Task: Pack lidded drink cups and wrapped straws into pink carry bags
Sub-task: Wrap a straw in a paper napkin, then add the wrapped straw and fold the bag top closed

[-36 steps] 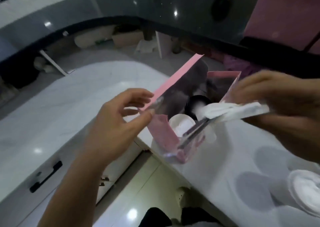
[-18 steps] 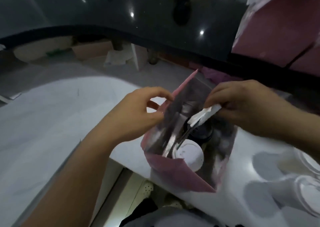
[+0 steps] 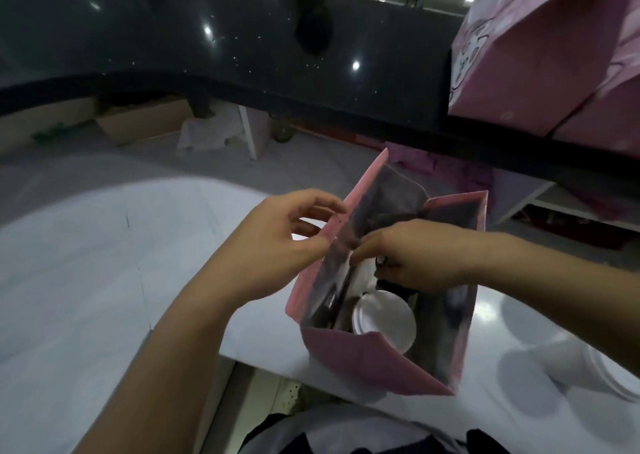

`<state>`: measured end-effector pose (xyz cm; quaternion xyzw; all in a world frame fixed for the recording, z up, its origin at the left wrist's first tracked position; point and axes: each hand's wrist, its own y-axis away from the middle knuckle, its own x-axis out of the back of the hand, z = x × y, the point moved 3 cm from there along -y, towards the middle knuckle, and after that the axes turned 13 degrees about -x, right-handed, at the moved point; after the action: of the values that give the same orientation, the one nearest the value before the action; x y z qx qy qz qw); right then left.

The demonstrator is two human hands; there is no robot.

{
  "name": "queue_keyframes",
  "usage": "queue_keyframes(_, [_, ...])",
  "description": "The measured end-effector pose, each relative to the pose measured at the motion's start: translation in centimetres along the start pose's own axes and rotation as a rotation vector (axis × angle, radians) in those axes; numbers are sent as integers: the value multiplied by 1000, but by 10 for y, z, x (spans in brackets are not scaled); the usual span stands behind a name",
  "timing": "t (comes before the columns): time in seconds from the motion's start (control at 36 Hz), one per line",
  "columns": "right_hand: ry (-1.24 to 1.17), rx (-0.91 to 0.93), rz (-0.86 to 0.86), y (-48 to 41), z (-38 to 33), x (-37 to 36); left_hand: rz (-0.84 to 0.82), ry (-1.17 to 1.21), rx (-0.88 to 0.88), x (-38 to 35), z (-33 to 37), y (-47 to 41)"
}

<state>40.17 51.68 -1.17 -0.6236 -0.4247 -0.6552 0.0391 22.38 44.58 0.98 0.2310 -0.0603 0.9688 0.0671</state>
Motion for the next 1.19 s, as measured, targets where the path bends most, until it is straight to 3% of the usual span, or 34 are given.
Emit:
queue_keyframes(0.11, [-161,-18,94,29,16,23,28,3,-7,0,-1,-1])
queue_keyframes(0.22, [-601,10,393,66,45,43,86,19,18,-8,-4,9])
queue_keyframes(0.31, [-680,-3,673,79,73,41,140,29,35,-19,-6,21])
queue_keyframes(0.39, [-787,-71,757,75,100,25,211,3,62,-30,-7,34])
queue_keyframes(0.47, [-1084,-113,668,62,127,2,312,14,88,-39,-10,53])
queue_keyframes(0.56, [-1437,-26,495,47,150,-25,457,87,100,-53,-12,82])
queue_keyframes(0.64, [-1592,57,297,35,165,-49,637,203,96,-77,-15,115])
queue_keyframes(0.78, [-1559,122,112,19,169,-76,718,300,144,-136,-19,159])
queue_keyframes(0.94, [-1517,159,78,5,161,-85,607,138,265,-209,-13,170])
queue_keyframes(1.08, [-1478,203,-9,6,154,-79,644,214,345,-231,-5,155])
queue_keyframes(1.19, [-1377,225,-39,7,154,-84,711,312,300,-233,0,149])
